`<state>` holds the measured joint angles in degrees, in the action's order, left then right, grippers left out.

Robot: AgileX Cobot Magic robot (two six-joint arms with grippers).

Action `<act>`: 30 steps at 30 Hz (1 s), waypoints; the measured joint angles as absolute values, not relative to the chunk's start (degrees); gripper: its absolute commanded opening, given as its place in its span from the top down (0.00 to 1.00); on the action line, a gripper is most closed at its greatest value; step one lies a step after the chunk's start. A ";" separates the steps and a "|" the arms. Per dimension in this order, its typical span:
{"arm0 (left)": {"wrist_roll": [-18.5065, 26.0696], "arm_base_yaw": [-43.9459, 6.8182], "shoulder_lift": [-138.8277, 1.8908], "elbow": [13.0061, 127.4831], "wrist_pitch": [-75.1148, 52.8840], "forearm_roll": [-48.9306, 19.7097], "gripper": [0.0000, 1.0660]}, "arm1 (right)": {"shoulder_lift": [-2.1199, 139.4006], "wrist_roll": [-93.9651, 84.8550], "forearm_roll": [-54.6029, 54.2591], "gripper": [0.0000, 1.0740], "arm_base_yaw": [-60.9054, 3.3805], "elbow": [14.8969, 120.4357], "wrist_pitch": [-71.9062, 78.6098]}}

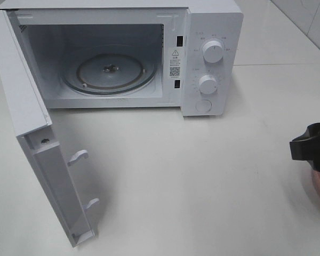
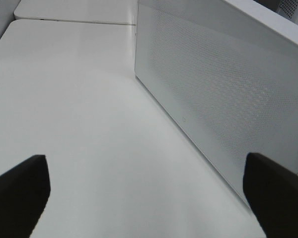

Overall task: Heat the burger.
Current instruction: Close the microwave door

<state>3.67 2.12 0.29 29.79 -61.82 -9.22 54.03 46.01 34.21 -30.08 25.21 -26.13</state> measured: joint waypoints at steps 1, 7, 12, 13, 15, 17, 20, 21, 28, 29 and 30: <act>3.67 2.12 0.29 29.79 -61.82 -9.22 0.08 | 54.03 46.01 34.21 0.42 -30.08 25.21 -26.13; 3.67 2.12 0.29 29.79 -61.82 -9.22 0.08 | 46.87 25.78 17.42 0.42 -30.08 28.99 -27.04; 3.67 2.12 0.29 29.79 -61.82 -9.22 0.08 | 42.80 16.33 9.22 0.42 -30.08 30.94 -31.46; 3.67 2.12 0.29 29.79 -61.82 -9.22 0.08 | 41.54 14.73 8.54 0.42 -30.08 31.05 -33.52; 3.67 2.12 0.29 29.79 -61.82 -9.22 0.08 | 41.08 14.32 8.31 0.42 -30.08 31.05 -34.38; 3.67 2.12 0.29 29.79 -61.82 -9.22 0.08 | 39.71 13.12 8.08 0.40 -30.08 31.05 -37.01; 3.67 2.12 0.29 29.79 -61.82 -9.22 0.08 | 37.47 12.32 8.08 0.36 -30.08 31.05 -41.08; 3.67 2.12 0.29 29.79 -61.82 -9.22 0.08 | 37.47 12.32 8.08 0.36 -30.08 31.05 -41.08; 3.67 2.12 0.29 29.79 -61.82 -9.22 0.08 | 27.10 11.86 8.02 0.33 -29.39 31.05 -46.98; 3.67 2.12 0.29 29.79 -61.82 -9.22 0.08 | 27.10 11.86 8.02 0.33 -29.39 31.05 -46.98; 3.67 2.12 0.29 29.79 -61.82 -9.22 0.08 | 25.67 11.86 7.91 0.33 -28.53 31.11 -47.67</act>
<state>3.67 2.12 0.29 29.79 -61.82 -9.22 25.67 11.86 7.91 -28.53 31.11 -47.67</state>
